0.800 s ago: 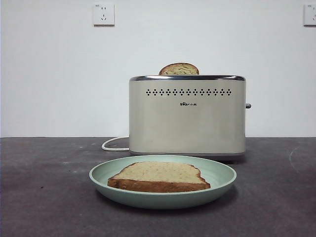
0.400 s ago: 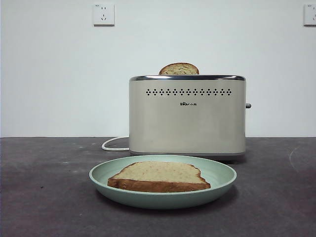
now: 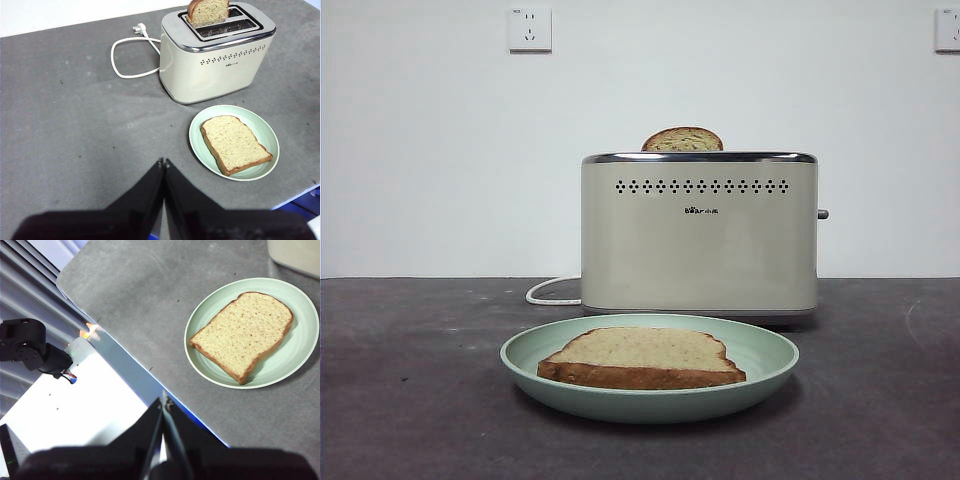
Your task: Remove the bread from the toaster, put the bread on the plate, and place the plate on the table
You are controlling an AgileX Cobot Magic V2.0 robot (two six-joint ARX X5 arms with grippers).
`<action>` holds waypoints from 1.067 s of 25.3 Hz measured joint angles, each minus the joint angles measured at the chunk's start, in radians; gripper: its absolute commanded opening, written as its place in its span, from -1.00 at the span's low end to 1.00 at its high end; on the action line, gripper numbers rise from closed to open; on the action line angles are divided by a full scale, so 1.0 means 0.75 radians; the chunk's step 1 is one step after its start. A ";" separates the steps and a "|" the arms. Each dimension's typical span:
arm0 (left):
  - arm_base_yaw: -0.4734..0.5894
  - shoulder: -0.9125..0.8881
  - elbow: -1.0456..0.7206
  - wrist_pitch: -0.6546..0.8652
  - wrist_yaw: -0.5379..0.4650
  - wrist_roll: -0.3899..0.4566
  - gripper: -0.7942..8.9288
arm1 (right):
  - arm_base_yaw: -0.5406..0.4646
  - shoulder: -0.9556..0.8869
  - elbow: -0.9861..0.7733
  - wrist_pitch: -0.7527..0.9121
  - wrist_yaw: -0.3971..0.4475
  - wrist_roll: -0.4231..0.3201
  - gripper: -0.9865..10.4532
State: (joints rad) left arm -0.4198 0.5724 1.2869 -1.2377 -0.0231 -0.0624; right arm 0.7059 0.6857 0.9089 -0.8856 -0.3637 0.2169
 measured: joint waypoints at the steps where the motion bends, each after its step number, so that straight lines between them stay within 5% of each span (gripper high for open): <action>1: 0.000 0.000 -0.001 0.000 0.000 0.000 -0.84 | 0.000 0.000 0.000 0.000 0.000 0.000 -0.82; 13: 0.000 0.000 -0.001 0.075 -0.068 0.003 -0.84 | 0.000 0.000 0.000 -0.001 0.000 0.000 -0.82; 21: 0.175 -0.010 -0.034 0.601 -0.165 0.157 -0.84 | 0.000 0.000 0.000 -0.001 0.000 0.000 -0.82; 27: 0.432 -0.115 -0.296 1.098 -0.042 0.223 -0.84 | 0.000 0.000 0.000 -0.001 0.000 0.000 -0.82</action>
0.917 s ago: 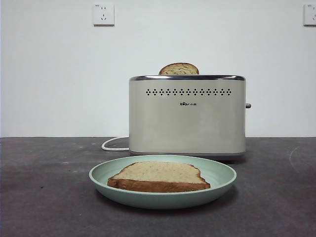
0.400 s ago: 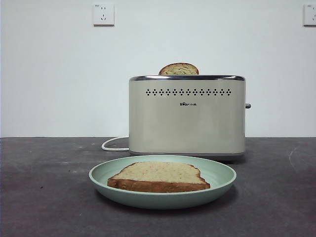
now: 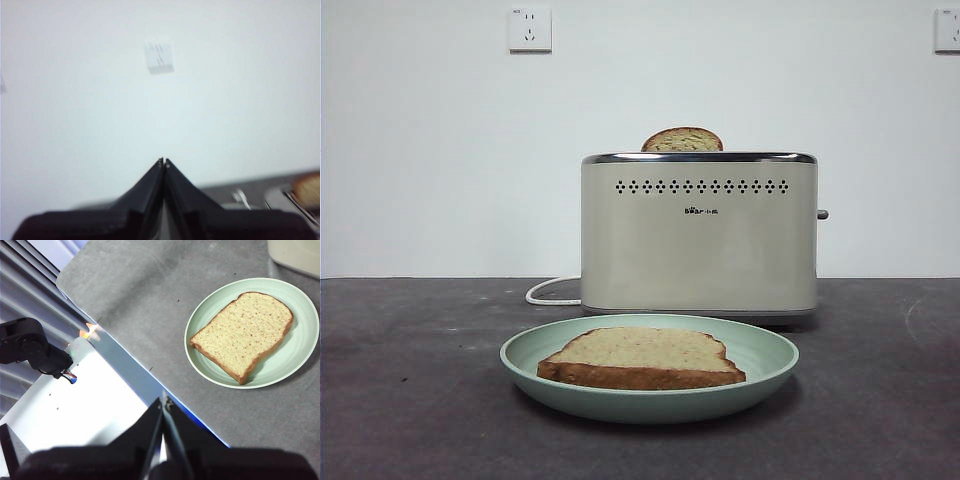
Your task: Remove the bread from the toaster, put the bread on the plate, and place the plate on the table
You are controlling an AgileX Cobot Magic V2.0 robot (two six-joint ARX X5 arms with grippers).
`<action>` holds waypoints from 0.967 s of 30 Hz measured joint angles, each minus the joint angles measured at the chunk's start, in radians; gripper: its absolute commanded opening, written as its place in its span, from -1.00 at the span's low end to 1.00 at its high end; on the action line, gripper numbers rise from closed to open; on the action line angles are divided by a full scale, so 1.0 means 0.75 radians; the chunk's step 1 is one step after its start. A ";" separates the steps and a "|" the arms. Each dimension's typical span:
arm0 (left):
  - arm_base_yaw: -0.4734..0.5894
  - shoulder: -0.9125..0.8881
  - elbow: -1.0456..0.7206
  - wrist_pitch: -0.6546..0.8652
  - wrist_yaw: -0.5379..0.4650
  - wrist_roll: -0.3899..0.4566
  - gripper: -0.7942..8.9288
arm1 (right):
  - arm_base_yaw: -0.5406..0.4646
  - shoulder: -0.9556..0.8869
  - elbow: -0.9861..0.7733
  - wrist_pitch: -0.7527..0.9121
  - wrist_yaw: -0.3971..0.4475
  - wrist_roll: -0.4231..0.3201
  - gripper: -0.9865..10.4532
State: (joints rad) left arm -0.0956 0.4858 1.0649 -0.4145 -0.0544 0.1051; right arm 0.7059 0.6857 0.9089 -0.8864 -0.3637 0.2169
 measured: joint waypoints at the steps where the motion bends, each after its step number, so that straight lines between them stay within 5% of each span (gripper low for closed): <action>1: 0.028 -0.028 -0.060 0.074 0.020 0.002 -0.84 | 0.000 0.000 0.000 0.000 0.000 0.000 -0.82; 6: 0.120 -0.216 -0.447 0.384 0.042 0.010 -0.84 | 0.000 0.000 0.000 0.000 0.001 0.000 -0.82; 15: 0.153 -0.489 -1.061 0.417 0.042 0.010 -0.84 | 0.000 0.000 0.000 0.000 0.001 0.000 -0.82; 29: 0.153 -0.641 -1.400 0.382 0.030 -0.071 -0.84 | 0.000 0.000 0.000 -0.003 0.000 0.000 -0.82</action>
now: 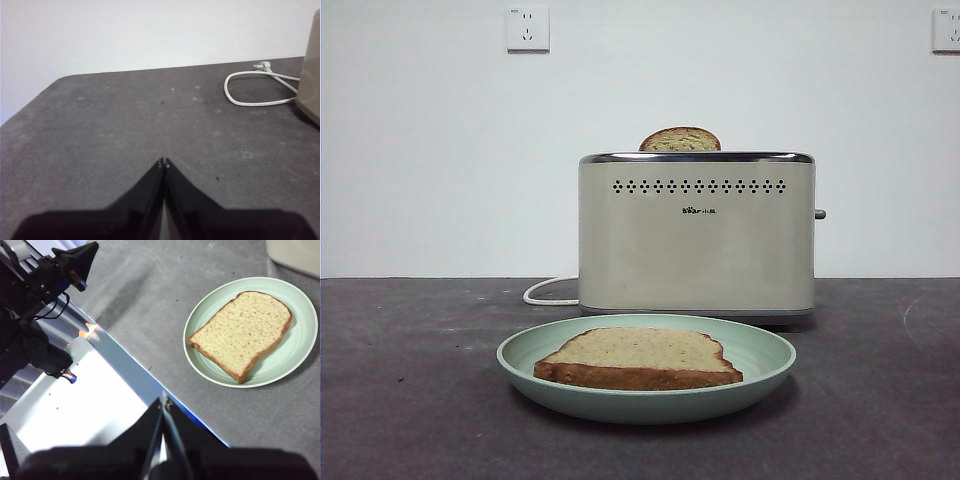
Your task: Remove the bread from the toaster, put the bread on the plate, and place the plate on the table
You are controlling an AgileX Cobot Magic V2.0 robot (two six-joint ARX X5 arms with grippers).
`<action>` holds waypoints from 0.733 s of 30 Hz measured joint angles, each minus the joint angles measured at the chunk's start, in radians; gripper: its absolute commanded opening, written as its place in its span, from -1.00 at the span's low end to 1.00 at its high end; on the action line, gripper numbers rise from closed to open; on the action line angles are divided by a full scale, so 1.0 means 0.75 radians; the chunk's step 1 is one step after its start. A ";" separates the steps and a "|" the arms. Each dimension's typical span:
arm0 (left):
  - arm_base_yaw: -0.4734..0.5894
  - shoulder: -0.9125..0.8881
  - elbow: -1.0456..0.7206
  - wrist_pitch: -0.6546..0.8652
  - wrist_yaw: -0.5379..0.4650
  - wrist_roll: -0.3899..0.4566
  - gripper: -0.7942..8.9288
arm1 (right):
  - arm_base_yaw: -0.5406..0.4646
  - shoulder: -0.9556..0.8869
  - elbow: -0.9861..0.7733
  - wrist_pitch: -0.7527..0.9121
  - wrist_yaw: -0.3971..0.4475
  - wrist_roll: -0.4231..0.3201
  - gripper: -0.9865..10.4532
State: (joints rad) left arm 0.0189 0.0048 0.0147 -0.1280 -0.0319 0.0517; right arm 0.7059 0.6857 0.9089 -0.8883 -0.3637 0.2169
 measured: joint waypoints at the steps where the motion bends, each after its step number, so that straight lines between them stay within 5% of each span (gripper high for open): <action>1: 0.000 0.000 0.000 -0.024 -0.001 -0.001 -0.84 | 0.000 0.000 0.000 -0.001 0.001 0.000 -0.82; 22: 0.000 0.000 0.000 -0.073 0.012 -0.025 -0.84 | 0.000 0.000 0.000 -0.002 0.001 -0.001 -0.83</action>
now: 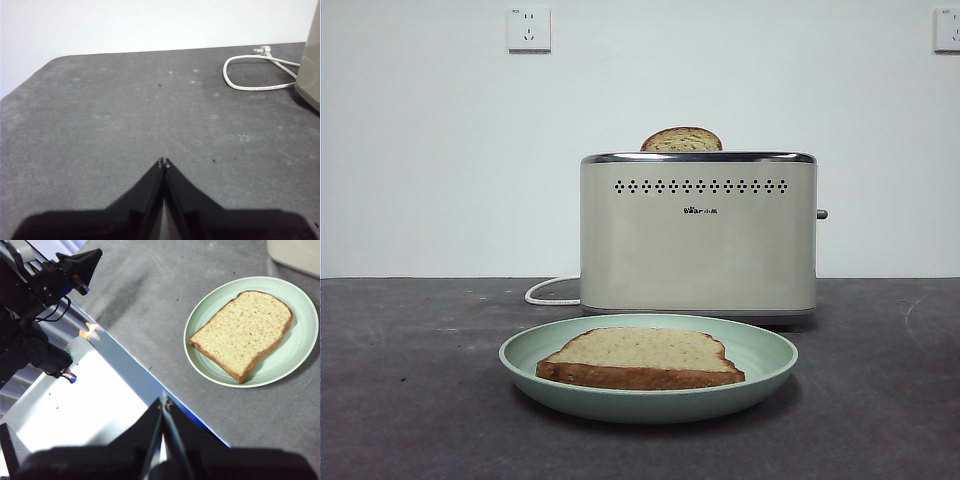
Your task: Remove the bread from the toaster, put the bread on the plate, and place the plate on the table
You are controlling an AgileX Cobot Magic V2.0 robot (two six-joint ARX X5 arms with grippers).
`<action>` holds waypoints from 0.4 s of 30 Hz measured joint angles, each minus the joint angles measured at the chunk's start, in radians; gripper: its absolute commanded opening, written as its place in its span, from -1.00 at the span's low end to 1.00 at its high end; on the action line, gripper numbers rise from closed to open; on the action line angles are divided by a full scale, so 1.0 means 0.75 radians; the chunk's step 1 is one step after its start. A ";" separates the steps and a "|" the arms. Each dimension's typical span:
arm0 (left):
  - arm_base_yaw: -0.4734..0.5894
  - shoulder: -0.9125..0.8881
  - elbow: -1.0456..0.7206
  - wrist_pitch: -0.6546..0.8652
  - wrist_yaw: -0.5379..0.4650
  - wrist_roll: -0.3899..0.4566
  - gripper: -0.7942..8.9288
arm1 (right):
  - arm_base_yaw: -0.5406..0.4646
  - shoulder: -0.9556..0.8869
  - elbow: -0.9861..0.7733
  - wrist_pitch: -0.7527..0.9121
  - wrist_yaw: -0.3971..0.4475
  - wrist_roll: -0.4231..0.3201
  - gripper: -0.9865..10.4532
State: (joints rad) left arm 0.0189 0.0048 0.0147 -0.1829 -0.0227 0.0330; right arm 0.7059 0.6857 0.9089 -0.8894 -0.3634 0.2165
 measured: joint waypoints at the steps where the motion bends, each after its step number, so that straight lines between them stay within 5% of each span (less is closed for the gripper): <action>1: 0.000 0.000 0.000 0.000 0.000 0.000 -0.84 | 0.000 0.000 0.000 0.000 0.006 -0.002 -0.83; 8: 0.000 0.000 0.000 0.001 -0.001 -0.001 -0.84 | -0.040 -0.037 0.000 -0.001 0.284 -0.091 -0.83; 12: 0.000 0.000 0.000 0.001 0.000 0.000 -0.84 | -0.227 -0.100 0.000 -0.002 0.287 -0.101 -0.83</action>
State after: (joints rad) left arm 0.0189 0.0048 0.0147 -0.1825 -0.0227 0.0330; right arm 0.5358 0.6109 0.9089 -0.8909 -0.1478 0.1406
